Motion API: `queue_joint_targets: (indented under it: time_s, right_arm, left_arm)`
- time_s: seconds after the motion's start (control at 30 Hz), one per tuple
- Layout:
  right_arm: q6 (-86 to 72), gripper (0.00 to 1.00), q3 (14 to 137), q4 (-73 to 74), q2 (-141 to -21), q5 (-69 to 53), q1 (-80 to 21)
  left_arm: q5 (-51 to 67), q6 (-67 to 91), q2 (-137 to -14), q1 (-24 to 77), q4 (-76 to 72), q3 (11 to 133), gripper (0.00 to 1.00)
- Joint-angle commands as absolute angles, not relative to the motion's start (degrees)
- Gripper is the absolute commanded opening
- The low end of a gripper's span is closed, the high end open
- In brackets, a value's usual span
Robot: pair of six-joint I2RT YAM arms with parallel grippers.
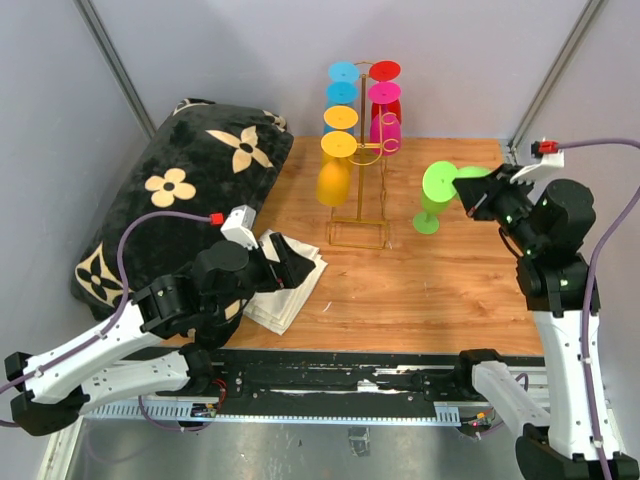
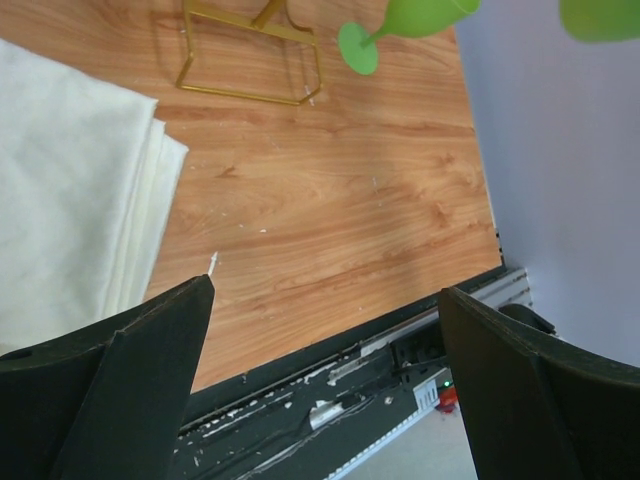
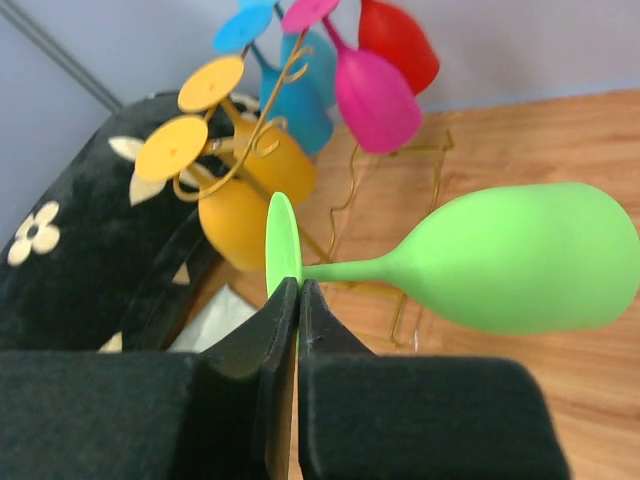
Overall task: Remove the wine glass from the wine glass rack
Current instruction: Pick up the wine glass from the wine rack, then place the wine glass at the center of the board.
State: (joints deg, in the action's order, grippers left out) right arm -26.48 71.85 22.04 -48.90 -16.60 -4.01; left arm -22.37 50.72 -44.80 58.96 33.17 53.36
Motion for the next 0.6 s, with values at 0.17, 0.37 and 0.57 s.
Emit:
queue_joint_targets:
  time_s: [0.17, 0.37, 0.57]
  right_arm:
    - [-29.8, 0.01, 65.4, 25.7, -45.1, -29.4, -4.6]
    - [-41.1, 0.01, 55.0, 14.6, -46.4, -49.7, -5.9]
    - [-31.9, 0.01, 57.2, 21.0, -49.5, -46.8, -17.3]
  left_arm:
    - [-15.2, 45.4, -47.0, 58.9, 22.8, 52.6, 1.0]
    - [-13.3, 46.4, -47.6, 58.9, 19.7, 50.5, 1.0]
    - [-8.8, 52.5, -47.4, 58.9, 5.3, 44.5, 0.96]
